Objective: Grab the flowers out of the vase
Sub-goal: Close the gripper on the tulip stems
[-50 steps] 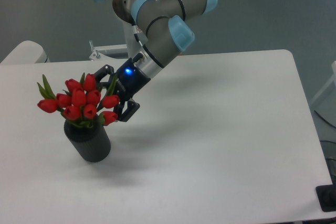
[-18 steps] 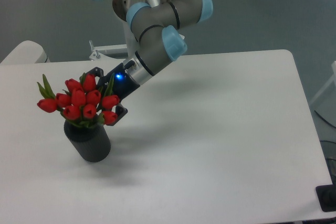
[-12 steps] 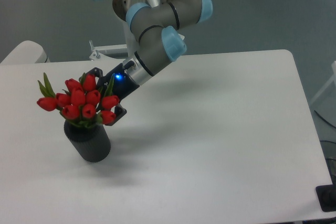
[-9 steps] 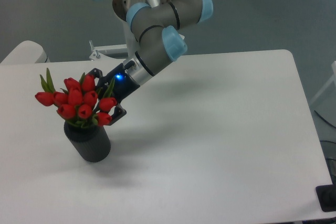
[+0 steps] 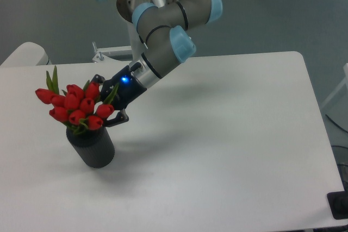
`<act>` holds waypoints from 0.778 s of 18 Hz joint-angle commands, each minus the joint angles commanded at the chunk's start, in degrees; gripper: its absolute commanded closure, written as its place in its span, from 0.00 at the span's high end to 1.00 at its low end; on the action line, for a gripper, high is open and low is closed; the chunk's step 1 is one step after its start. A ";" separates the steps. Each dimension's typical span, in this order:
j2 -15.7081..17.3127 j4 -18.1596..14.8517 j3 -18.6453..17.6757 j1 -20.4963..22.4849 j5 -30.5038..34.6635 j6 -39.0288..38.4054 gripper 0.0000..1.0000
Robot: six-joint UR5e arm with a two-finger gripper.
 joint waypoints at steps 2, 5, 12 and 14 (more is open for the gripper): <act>0.09 0.00 0.00 0.00 0.00 0.00 0.41; 0.00 0.00 0.00 0.00 0.00 0.00 0.35; 0.09 0.00 0.09 0.09 0.00 0.00 0.26; 0.09 0.00 0.17 0.18 0.00 0.00 0.25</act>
